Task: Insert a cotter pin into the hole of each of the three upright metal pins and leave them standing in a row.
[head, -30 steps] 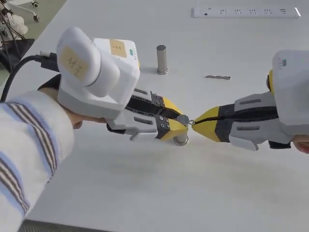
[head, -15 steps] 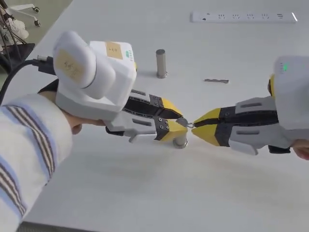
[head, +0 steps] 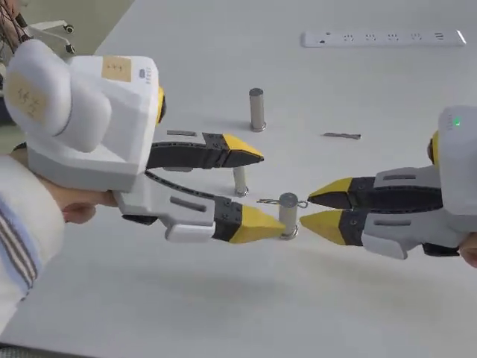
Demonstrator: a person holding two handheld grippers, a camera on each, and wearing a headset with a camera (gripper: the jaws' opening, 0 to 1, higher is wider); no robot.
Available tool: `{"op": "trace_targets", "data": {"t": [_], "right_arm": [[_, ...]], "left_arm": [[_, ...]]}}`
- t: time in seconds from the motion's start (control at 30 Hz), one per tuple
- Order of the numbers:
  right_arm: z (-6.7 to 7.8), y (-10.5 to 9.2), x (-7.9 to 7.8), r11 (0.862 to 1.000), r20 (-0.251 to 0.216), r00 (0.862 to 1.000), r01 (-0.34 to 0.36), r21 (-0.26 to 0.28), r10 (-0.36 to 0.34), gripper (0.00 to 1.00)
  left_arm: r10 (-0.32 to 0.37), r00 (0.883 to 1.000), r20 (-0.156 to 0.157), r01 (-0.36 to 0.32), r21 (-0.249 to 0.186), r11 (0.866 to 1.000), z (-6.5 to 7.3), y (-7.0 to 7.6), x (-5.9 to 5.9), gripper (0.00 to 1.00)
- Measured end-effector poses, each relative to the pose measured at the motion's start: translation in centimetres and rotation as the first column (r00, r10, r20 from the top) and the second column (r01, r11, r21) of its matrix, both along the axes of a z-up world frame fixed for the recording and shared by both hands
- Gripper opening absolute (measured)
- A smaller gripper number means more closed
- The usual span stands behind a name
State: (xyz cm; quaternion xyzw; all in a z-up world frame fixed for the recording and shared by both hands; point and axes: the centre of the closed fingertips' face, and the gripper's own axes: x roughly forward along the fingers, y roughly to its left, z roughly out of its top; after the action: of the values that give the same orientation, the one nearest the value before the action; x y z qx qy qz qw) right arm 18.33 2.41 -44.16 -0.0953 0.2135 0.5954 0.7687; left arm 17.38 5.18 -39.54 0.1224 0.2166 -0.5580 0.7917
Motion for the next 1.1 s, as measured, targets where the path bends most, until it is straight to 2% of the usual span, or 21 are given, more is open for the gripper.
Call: {"op": "trace_targets", "data": {"t": [0.07, 0.1, 0.17, 0.3, 0.37, 0.43, 0.5, 0.53, 0.57, 0.6, 0.67, 0.83, 1.1], "right_arm": [[-0.1, 0.1, 0.0, 1.0, -0.006, 1.0, -0.004, 0.004, 0.004, 0.14], [-0.2, 0.2, 0.0, 1.0, -0.01, 1.0, -0.005, 0.005, 0.005, 0.15], [-0.3, 0.4, -0.1, 1.0, -0.029, 1.0, -0.004, 0.012, 0.005, 0.17], [-0.7, 0.5, -0.4, 1.0, -0.039, 0.999, -0.012, 0.0, 0.012, 0.18], [-0.8, 0.6, -0.5, 1.0, -0.045, 0.999, -0.019, -0.002, 0.019, 0.21], [-0.9, 0.7, -0.7, 1.0, -0.054, 0.998, -0.025, -0.001, 0.024, 0.25], [-1.1, 0.8, -0.7, 1.0, -0.058, 0.998, -0.024, 0.003, 0.024, 0.28], [-1.2, 0.8, -0.7, 1.0, -0.06, 0.998, -0.024, 0.003, 0.024, 0.29], [-1.3, 1.0, -0.8, 1.0, -0.067, 0.997, -0.027, 0.004, 0.027, 0.3], [-1.4, 1.1, -0.8, 1.0, -0.071, 0.997, -0.031, 0.001, 0.031, 0.31], [-1.5, 1.3, -0.9, 0.999, -0.07, 0.997, -0.041, -0.003, 0.041, 0.31], [-2.0, 1.6, -0.7, 0.999, -0.078, 0.996, -0.047, -0.01, 0.046, 0.32], [-2.8, 2.0, 0.2, 1.0, -0.103, 0.994, -0.03, -0.007, 0.029, 0.32]], "left_arm": [[0.007, 0.999, -0.037, -0.008, -0.029, 1.0, 0.1, 0.2, -0.7, 0.51], [0.004, 0.999, -0.042, -0.006, -0.041, 0.999, 0.1, 0.3, -1.1, 0.54], [0.007, 0.997, -0.079, -0.013, -0.08, 0.997, 0.2, 0.4, -2.0, 0.61], [0.03, 0.995, -0.093, -0.04, -0.106, 0.994, 0.2, 0.9, -2.8, 0.74], [0.062, 0.993, -0.098, -0.073, -0.118, 0.99, 0.0, 1.2, -2.8, 0.78], [0.125, 0.989, -0.077, -0.134, -0.12, 0.984, -0.1, 1.8, -2.2, 0.85], [0.146, 0.987, -0.067, -0.154, -0.134, 0.979, -0.1, 2.2, -2.0, 0.91], [0.166, 0.985, -0.051, -0.172, -0.146, 0.974, 0.2, 2.4, -1.6, 0.95], [0.18, 0.982, -0.059, -0.187, -0.153, 0.97, 0.2, 2.5, -1.5, 0.99], [0.192, 0.979, -0.073, -0.201, -0.153, 0.968, 0.3, 2.8, -1.4, 0.99], [0.193, 0.979, -0.063, -0.2, -0.153, 0.968, 0.5, 3.0, -1.4, 0.99], [0.197, 0.977, -0.079, -0.208, -0.16, 0.965, 0.6, 3.1, -1.9, 0.99], [0.25, 0.965, -0.085, -0.262, -0.19, 0.946, 1.2, 3.6, -1.5, 0.99]]}}
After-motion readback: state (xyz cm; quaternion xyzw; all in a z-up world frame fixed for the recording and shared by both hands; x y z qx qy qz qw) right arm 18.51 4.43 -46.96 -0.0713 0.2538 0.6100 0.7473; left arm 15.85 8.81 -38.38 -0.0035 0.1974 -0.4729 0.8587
